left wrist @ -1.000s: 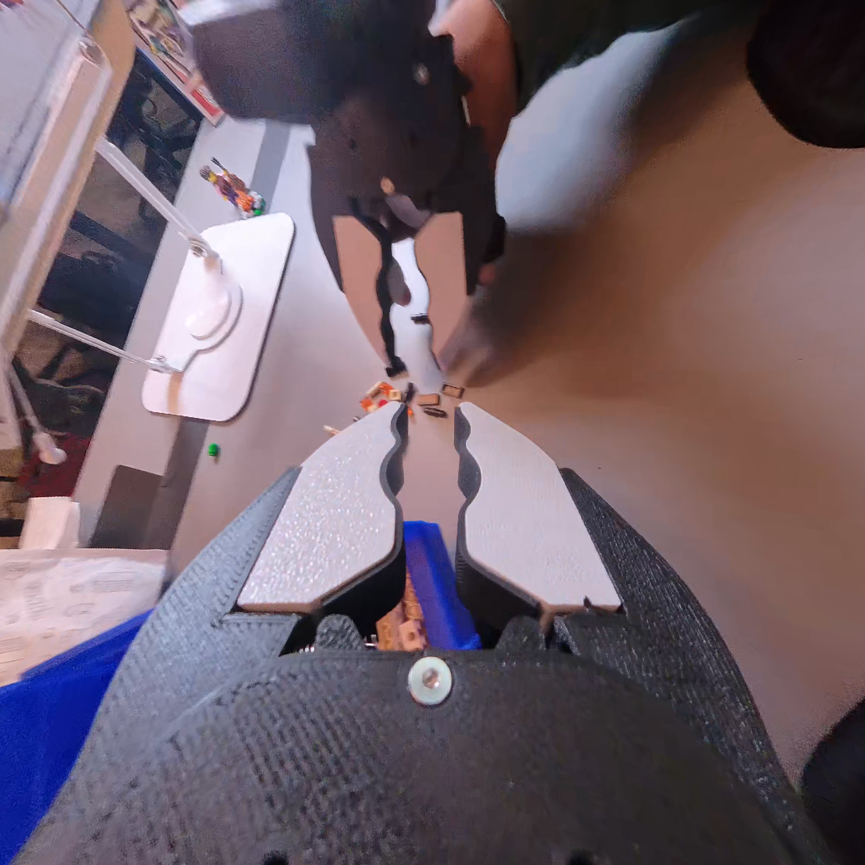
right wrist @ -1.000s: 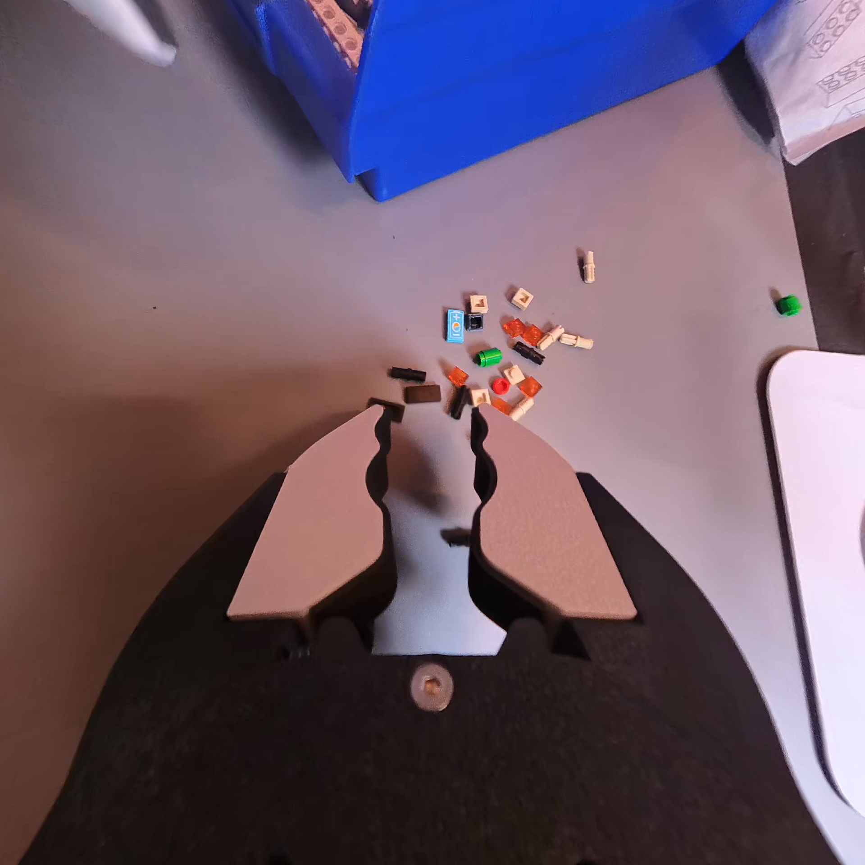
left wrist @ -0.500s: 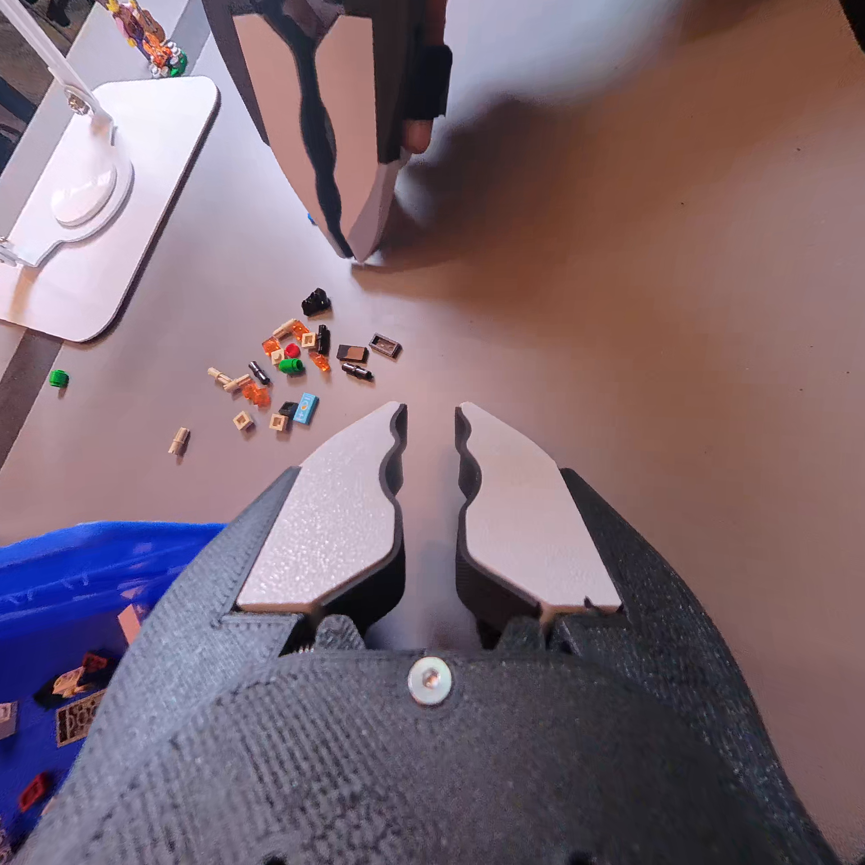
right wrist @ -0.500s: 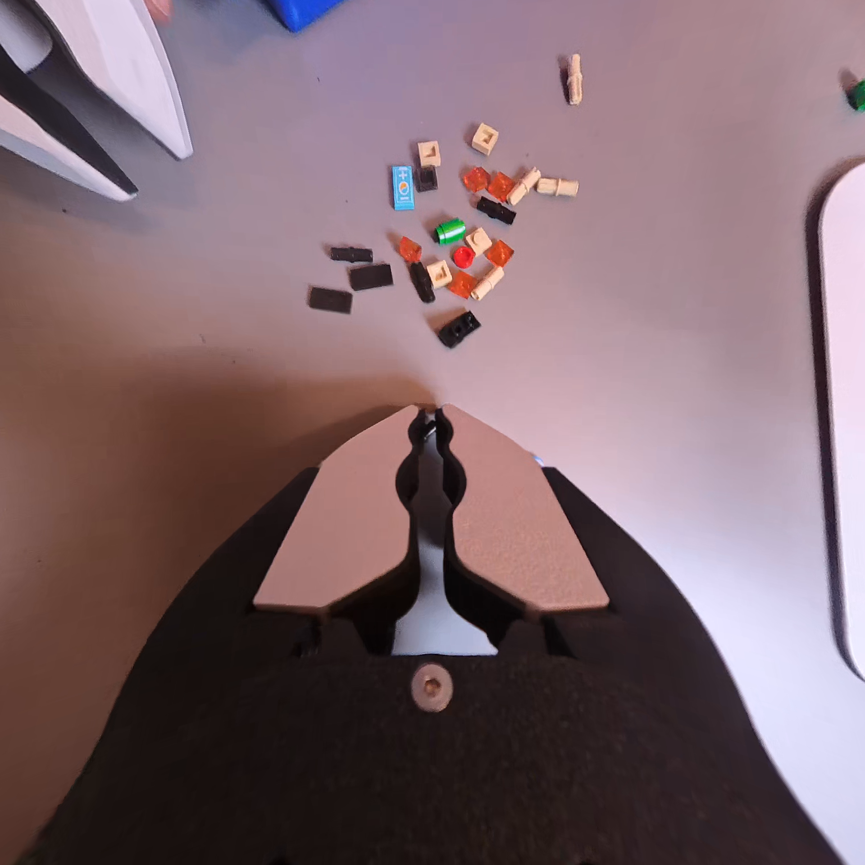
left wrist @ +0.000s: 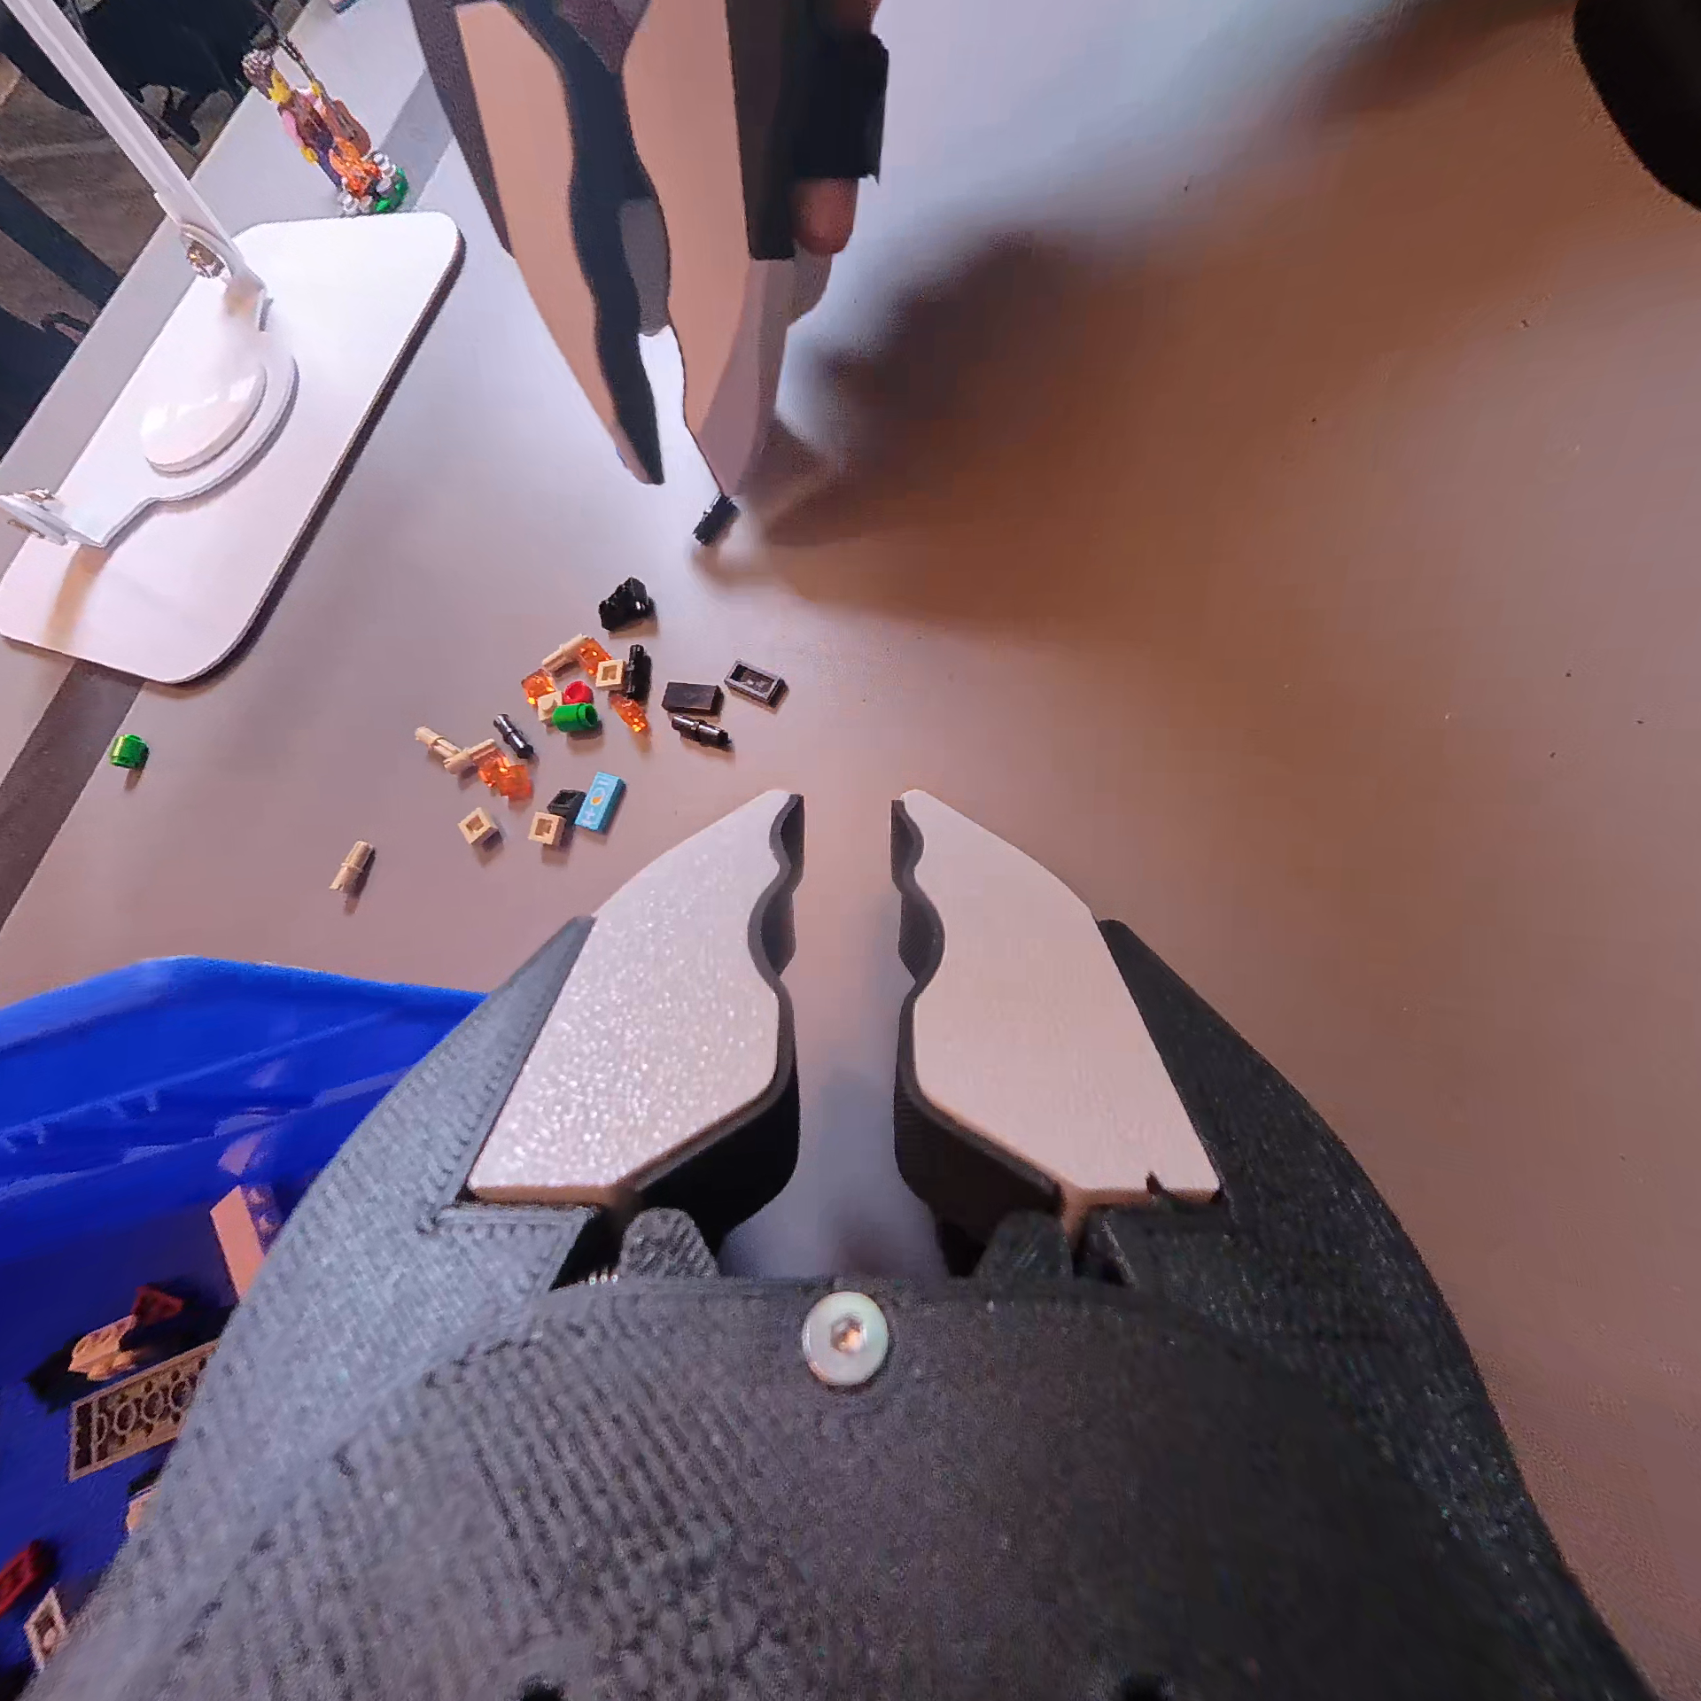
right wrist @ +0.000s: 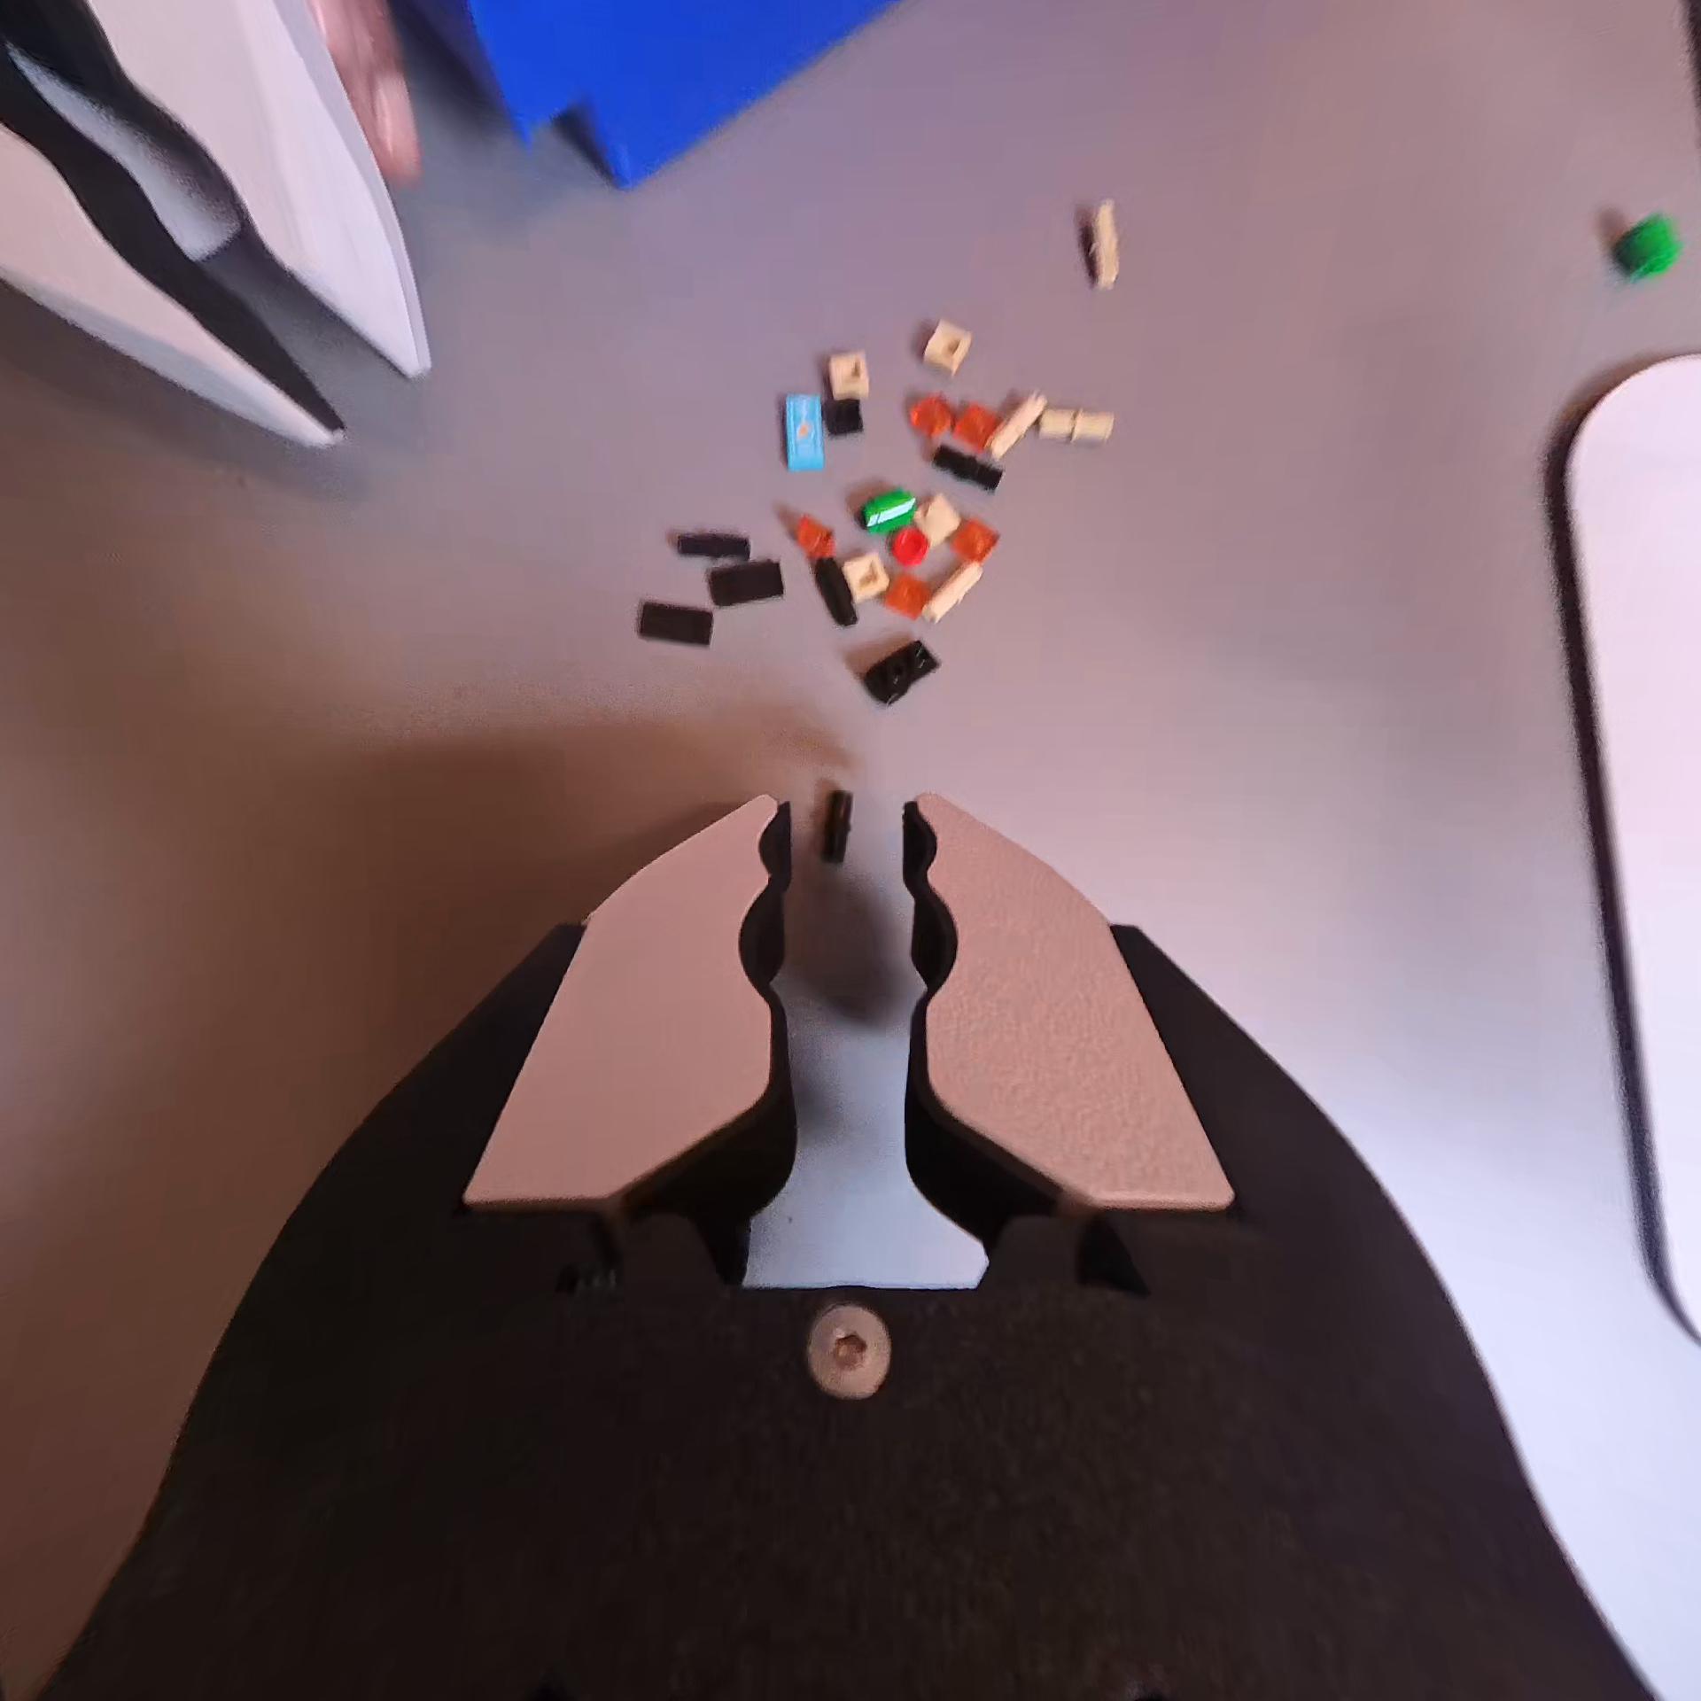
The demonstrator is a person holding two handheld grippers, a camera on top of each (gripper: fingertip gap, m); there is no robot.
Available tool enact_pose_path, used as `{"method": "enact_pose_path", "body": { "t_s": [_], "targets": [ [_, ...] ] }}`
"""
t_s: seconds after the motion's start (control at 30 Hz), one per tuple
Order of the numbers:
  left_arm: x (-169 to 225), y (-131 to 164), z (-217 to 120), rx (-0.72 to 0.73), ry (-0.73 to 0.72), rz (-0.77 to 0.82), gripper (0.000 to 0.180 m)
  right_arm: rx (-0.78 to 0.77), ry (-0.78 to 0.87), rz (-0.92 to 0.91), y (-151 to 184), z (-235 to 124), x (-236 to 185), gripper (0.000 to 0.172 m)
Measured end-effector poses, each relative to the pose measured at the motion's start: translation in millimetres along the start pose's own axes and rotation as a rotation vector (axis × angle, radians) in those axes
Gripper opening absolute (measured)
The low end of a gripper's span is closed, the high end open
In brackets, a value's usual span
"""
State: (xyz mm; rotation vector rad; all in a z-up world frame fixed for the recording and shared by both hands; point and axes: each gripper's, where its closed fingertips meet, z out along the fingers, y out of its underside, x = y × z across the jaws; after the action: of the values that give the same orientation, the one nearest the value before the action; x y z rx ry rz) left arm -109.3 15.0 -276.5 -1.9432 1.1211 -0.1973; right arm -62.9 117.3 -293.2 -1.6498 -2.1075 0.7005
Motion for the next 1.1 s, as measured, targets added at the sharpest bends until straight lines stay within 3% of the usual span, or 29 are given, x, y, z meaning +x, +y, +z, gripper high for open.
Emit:
{"method": "enact_pose_path", "body": {
  "t_s": [0.13, 0.47, 0.63, 0.87, 1.1],
  "targets": [
    [3.4, 1.4, 2.3, -0.006, 0.007, 0.015, 0.018, -0.026, 0.011, -0.001, 7.1, 10.1, -3.1, 0.005],
    [5.6, 5.1, 4.2, -0.004, 0.011, 0.002, 0.017, 0.010, 0.047, -0.099, -35.2, 34.1, -1.4, 0.008],
    [7.5, 7.9, 5.6, -0.010, 0.016, 0.007, 0.018, 0.083, 0.045, -0.085, -42.7, 19.4, -1.2, 0.017],
    [8.3, 7.7, 6.7, -0.007, 0.019, 0.007, 0.018, 0.166, 0.075, -0.016, -29.2, -7.3, 11.8, 0.021],
    [9.8, 7.6, 7.2, -0.006, 0.021, 0.019, 0.018, 0.013, 0.055, -0.030, 1.5, -11.5, 5.8, 0.019]
  ]
}}
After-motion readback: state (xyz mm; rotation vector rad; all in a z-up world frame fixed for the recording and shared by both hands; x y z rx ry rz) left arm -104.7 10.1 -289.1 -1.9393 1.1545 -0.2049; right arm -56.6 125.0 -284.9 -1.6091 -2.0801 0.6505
